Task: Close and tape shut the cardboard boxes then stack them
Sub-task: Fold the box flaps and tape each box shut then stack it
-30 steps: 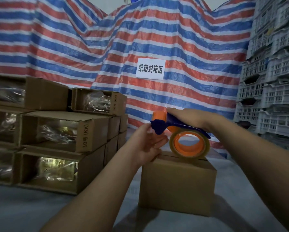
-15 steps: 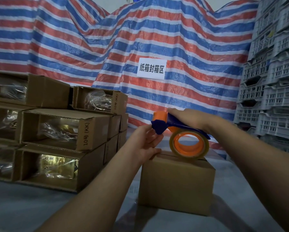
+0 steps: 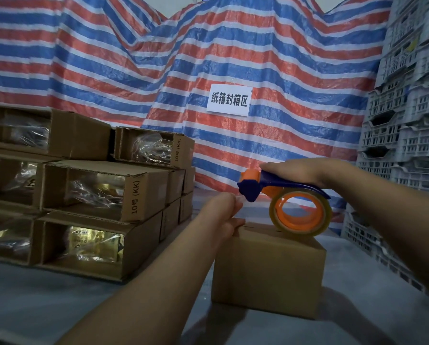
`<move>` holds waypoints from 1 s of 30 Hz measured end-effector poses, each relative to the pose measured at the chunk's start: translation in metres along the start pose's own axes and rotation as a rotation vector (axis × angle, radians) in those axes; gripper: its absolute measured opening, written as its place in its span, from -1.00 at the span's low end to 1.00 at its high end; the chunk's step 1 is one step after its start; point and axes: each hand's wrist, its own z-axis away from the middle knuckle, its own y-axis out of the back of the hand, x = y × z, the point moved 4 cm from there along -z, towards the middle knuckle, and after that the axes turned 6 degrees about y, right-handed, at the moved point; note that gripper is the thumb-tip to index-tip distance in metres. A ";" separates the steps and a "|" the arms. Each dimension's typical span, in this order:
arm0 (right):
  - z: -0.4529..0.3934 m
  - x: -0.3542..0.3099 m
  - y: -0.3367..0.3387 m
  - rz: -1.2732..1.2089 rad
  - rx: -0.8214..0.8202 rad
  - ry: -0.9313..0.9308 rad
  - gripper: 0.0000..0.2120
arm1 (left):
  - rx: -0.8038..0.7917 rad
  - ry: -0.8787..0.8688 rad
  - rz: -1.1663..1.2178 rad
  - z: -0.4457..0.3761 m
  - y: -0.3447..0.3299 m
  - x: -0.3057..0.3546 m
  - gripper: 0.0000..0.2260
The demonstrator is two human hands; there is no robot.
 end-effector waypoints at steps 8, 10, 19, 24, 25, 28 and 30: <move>0.006 0.016 0.007 -0.096 -0.091 -0.086 -0.45 | 0.095 0.031 0.124 0.003 0.002 0.000 -0.83; 0.003 0.011 0.002 0.001 -0.066 -0.048 -0.47 | 0.113 0.020 0.174 0.007 0.003 -0.001 -0.80; -0.011 -0.009 -0.011 0.224 -0.094 -0.040 -0.50 | 0.237 -0.115 -0.347 0.006 0.034 0.016 -0.87; -0.012 -0.023 -0.017 0.326 -0.135 -0.052 -0.47 | 0.252 -0.093 -0.462 0.001 0.059 0.001 -0.78; -0.012 -0.025 -0.018 0.335 -0.143 -0.058 -0.48 | 0.245 -0.077 -0.438 0.001 0.060 -0.001 -0.78; -0.010 -0.029 -0.018 0.339 -0.172 -0.067 -0.50 | 0.235 -0.064 -0.372 0.001 0.061 -0.003 -0.78; -0.010 -0.029 -0.018 0.309 -0.179 -0.066 -0.51 | 0.223 -0.070 -0.343 0.002 0.062 -0.004 -0.77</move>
